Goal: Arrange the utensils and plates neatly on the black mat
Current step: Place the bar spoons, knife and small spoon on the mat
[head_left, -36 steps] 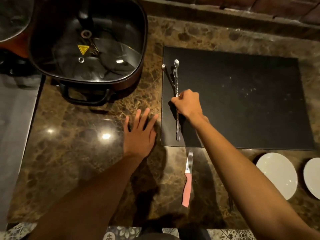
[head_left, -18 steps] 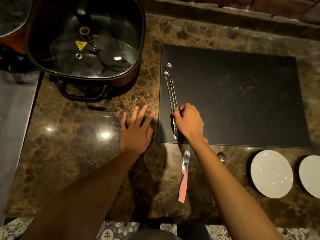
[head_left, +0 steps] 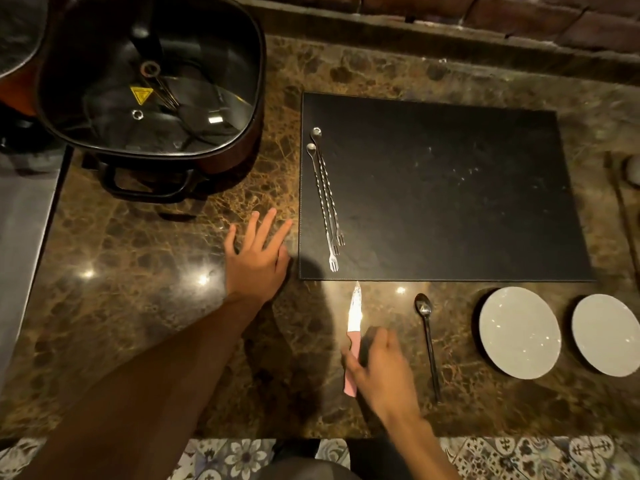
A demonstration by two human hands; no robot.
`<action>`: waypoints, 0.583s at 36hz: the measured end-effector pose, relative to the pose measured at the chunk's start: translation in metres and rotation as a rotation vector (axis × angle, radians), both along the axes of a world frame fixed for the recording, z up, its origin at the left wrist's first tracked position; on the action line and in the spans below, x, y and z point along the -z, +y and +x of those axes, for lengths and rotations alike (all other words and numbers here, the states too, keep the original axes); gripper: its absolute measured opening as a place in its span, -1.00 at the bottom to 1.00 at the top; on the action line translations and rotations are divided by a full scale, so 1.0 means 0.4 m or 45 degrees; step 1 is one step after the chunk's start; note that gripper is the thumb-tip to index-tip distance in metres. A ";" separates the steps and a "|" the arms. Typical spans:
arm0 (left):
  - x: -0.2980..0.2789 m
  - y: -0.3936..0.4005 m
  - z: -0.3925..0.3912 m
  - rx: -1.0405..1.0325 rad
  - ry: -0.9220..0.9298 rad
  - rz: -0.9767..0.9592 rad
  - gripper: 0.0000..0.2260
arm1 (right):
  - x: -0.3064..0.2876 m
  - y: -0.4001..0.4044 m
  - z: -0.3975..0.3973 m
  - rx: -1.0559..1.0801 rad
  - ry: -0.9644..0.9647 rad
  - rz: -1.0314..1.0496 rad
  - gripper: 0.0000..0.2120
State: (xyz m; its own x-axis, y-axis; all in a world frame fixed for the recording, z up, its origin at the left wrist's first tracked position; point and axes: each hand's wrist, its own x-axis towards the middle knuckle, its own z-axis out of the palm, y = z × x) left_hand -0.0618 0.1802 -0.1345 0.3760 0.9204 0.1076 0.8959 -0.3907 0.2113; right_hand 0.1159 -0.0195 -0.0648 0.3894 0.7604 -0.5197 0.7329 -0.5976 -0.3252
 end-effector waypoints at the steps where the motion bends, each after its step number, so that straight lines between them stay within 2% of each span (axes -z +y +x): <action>1: 0.002 0.000 0.000 0.003 0.006 -0.013 -0.57 | -0.002 -0.005 0.000 0.025 0.025 -0.023 -0.75; 3: 0.009 0.002 -0.001 -0.009 0.040 -0.042 -0.56 | -0.003 -0.010 0.005 0.056 0.055 -0.047 -0.83; 8: 0.027 0.003 -0.003 -0.029 0.073 0.023 -0.54 | -0.010 -0.019 0.030 0.057 0.012 0.019 -0.73; 11: 0.027 0.002 -0.001 -0.027 0.028 0.059 -0.55 | -0.018 -0.018 0.066 0.120 0.090 0.034 -0.83; 13: 0.025 0.001 0.000 -0.026 0.011 0.074 -0.55 | -0.028 0.000 0.102 0.179 0.085 0.116 -0.83; 17: 0.021 0.002 0.000 -0.029 0.014 0.027 -0.53 | -0.051 0.112 0.192 0.248 0.010 0.276 -0.67; 21: 0.015 0.004 0.003 -0.051 0.066 -0.048 -0.52 | -0.049 0.271 0.281 0.234 -0.046 0.261 -0.75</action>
State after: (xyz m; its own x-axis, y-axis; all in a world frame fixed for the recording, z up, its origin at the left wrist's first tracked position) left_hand -0.0605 0.1819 -0.1404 0.3426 0.9380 0.0537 0.9209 -0.3466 0.1783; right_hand 0.2285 0.0890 -0.0453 0.5459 0.7634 -0.3453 0.6318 -0.6457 -0.4289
